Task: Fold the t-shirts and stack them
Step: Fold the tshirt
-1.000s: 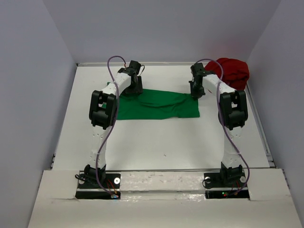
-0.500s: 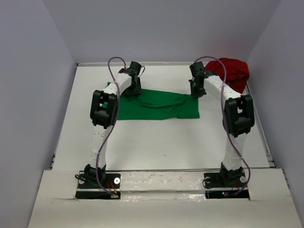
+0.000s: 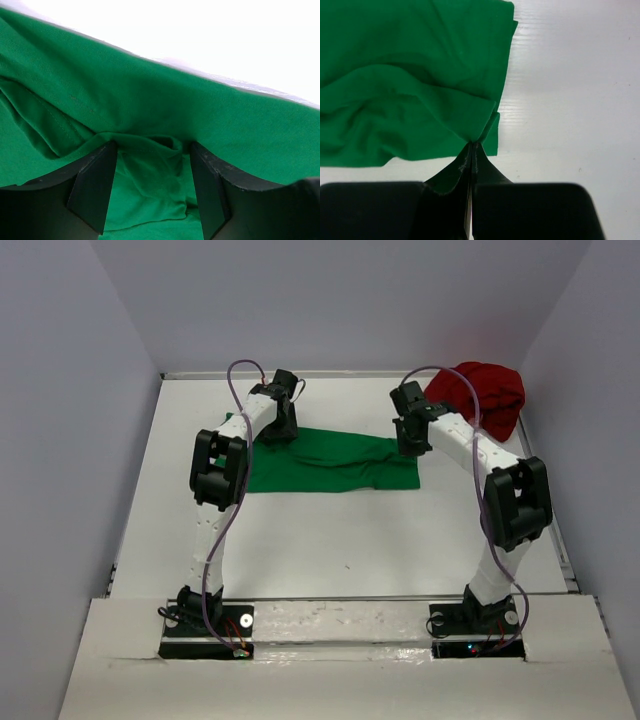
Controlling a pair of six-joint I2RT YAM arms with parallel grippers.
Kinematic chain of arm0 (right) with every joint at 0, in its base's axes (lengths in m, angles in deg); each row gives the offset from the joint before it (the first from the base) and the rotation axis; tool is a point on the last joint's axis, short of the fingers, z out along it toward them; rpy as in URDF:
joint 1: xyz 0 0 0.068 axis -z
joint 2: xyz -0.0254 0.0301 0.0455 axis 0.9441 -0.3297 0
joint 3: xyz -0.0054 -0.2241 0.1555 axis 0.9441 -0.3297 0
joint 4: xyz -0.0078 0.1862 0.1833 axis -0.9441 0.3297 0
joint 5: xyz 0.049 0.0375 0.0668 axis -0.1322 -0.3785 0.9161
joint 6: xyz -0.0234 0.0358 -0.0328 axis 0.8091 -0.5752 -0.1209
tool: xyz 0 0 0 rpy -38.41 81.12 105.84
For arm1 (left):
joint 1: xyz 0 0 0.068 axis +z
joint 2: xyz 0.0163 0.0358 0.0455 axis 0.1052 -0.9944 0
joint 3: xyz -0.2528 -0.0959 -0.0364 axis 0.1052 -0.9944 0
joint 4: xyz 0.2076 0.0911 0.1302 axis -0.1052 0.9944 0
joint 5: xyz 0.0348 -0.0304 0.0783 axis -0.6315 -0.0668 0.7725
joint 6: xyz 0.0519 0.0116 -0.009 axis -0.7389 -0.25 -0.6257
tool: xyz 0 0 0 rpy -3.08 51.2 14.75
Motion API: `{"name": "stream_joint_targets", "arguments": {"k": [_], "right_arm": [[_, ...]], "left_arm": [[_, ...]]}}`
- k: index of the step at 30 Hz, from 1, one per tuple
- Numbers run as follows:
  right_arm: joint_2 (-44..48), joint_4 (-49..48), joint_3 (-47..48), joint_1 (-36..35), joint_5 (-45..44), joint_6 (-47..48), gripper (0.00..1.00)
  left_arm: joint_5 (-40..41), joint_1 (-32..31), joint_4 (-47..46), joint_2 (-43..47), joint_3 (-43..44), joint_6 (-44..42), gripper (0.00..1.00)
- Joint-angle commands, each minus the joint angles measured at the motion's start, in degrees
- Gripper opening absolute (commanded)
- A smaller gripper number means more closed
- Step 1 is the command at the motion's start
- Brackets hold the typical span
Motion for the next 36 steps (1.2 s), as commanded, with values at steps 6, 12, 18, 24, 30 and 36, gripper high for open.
{"name": "stream_joint_targets", "arguments": {"k": [6, 12, 18, 24, 30, 36], "right_arm": [[11.32, 2.22, -3.43, -3.94, -5.57, -3.02, 0.0], [15.28, 5.03, -4.93, -5.79, -7.24, -4.95, 0.0], [17.48, 7.67, -6.34, -10.0, -8.3, -7.84, 0.0], [19.59, 11.44, -7.22, -15.88, -11.01, -12.41, 0.0], [20.03, 15.05, -8.8, -20.63, -12.86, -18.39, 0.0], [20.73, 21.73, -10.03, -27.14, -19.1, -33.05, 0.0]], "left_arm": [[1.03, 0.0, 2.36, 0.06, 1.19, -0.21, 0.68], [1.03, 0.08, 2.36, 0.24, 0.84, -0.3, 0.68], [0.95, 0.0, 2.36, 0.24, 0.93, -0.47, 0.68], [0.95, 0.0, 2.27, 0.33, 0.84, -0.65, 0.68], [0.86, 0.0, 2.18, 0.5, 0.66, -0.74, 0.68], [0.68, 0.0, 2.09, 0.42, 0.22, -0.65, 0.68]]}}
